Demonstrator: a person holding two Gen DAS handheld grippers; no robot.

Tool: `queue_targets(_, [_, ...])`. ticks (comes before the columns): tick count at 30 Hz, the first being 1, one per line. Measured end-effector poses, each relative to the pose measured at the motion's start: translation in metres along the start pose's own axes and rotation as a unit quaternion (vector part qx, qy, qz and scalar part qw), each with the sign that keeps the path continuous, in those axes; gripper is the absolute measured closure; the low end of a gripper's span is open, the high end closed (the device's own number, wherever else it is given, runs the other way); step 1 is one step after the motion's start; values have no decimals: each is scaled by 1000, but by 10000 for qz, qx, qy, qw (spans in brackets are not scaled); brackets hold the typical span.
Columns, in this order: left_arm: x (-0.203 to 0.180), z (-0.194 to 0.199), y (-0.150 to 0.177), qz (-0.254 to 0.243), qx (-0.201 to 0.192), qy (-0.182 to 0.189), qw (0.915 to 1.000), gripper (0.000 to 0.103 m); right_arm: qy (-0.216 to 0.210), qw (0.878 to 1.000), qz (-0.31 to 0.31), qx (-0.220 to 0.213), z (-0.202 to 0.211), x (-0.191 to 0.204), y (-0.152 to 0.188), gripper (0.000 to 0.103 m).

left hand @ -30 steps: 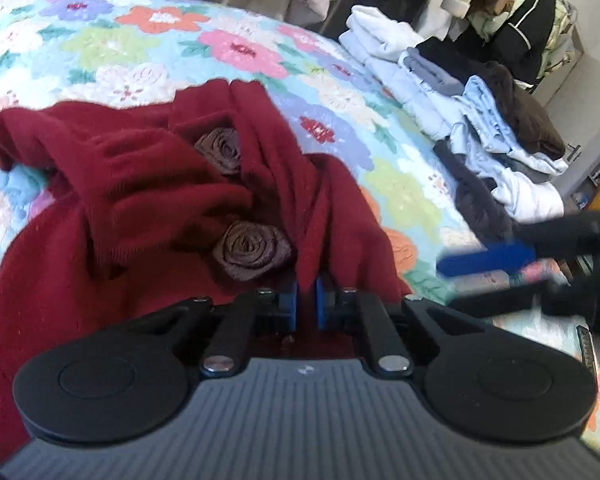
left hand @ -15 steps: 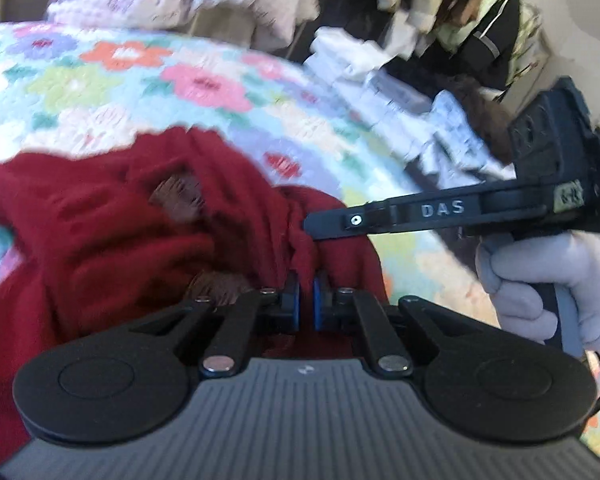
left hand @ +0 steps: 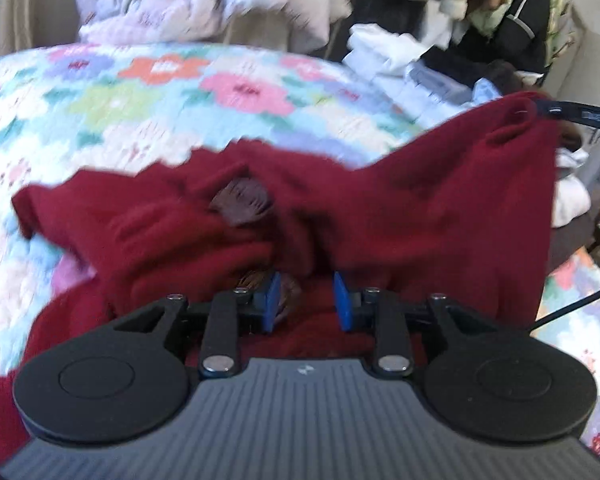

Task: Fold clothes

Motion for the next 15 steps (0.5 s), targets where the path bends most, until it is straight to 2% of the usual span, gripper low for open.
queue_targets(4, [4,-1,1,-27,76,-187,9998,74,768,9944,687,249,0,-18,22,96])
queue_targets(9, [7,2,3,-95,117,-318,9994,74,1023,9898,628,761,-20,-43,58,95])
queue_targets(10, [7,4,2,-123,106,-347,9993,74,990,9904,437,864,-21,-48,65,90])
queue_targets(12, [5,11,0,-201,54,-423,9989,74,837,9919,-421,855,-16,-59,72,76])
queue_targets(13, [5,15,-1,-245,27,-470,9986,74,660,9914,-814,783,-10,-61,75,65])
queue_targets(15, [4,26,-2,-346,-34,-612,9975,69,222,9880,-1350,713,4,-60,79,56])
Point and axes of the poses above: each gripper's, at about its wrist camera, not at the fingertips, and z roughly against the way its jaws point, x to its left, y to its underside, the point moved 4 cm from there along -z, roughly the way its jaws point, and after that the axes turned 1 degree about -y, right-handed, at the moved point
